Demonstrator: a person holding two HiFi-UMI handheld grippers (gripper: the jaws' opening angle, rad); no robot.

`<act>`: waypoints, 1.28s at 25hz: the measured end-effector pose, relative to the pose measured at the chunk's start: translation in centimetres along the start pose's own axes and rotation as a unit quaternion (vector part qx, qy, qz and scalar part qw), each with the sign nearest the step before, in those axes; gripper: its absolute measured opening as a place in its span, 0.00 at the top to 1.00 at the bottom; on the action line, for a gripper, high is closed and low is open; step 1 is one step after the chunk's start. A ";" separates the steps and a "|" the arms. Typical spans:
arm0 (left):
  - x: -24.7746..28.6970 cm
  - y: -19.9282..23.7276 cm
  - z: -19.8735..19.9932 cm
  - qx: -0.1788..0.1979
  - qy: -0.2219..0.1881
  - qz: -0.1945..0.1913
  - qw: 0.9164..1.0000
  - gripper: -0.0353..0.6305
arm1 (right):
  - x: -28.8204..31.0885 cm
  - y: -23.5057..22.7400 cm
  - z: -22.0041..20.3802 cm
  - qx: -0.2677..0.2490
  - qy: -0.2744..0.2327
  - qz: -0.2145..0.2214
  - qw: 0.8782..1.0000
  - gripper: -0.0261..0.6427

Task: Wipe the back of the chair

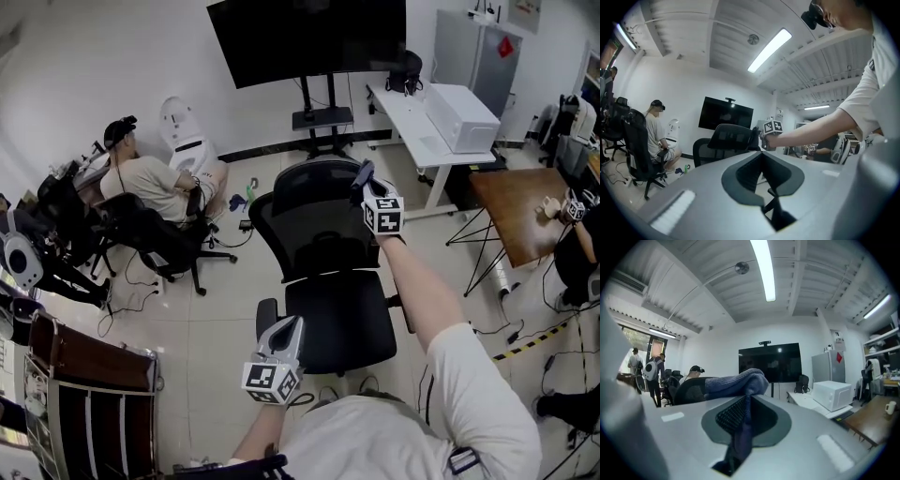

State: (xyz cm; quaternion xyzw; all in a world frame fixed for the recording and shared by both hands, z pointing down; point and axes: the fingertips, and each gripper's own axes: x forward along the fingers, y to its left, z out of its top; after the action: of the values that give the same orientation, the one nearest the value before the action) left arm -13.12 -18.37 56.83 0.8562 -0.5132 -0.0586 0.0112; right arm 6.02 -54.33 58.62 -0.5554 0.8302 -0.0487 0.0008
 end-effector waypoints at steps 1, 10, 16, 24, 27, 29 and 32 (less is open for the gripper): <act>-0.2 -0.1 0.5 0.002 -0.010 0.001 1.000 0.75 | -0.1 0.8 0.1 0.002 -0.006 0.003 1.000 0.92; -1.5 2.3 2.9 0.003 -0.034 0.042 0.999 0.75 | 5.6 23.3 -6.1 -0.018 0.006 0.136 0.990 0.91; -2.7 4.3 4.3 0.004 -0.029 0.076 0.997 0.75 | 9.6 22.7 -8.1 -0.017 0.036 0.117 0.992 0.91; -3.5 4.4 2.1 -0.007 -0.016 0.039 0.999 0.75 | 6.6 10.4 -8.0 -0.039 0.035 0.022 0.998 0.91; -3.6 3.9 1.0 -0.005 -0.016 0.015 1.000 0.75 | 3.5 4.1 -8.8 -0.036 0.039 -0.031 0.998 0.91; -4.3 3.0 -0.2 -0.006 -0.012 -0.001 1.000 0.75 | 1.4 2.2 -9.8 -0.036 0.040 -0.049 0.997 0.91; -5.8 1.0 -1.7 -0.003 -0.006 -0.021 1.000 0.75 | -0.7 2.2 -11.2 -0.040 0.033 -0.049 0.997 0.91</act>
State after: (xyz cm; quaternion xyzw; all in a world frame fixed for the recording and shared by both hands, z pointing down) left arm -16.50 -13.79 59.07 0.8664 -0.4950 -0.0655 0.0089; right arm 3.67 -51.92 69.58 -0.5928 0.8031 -0.0334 -0.0509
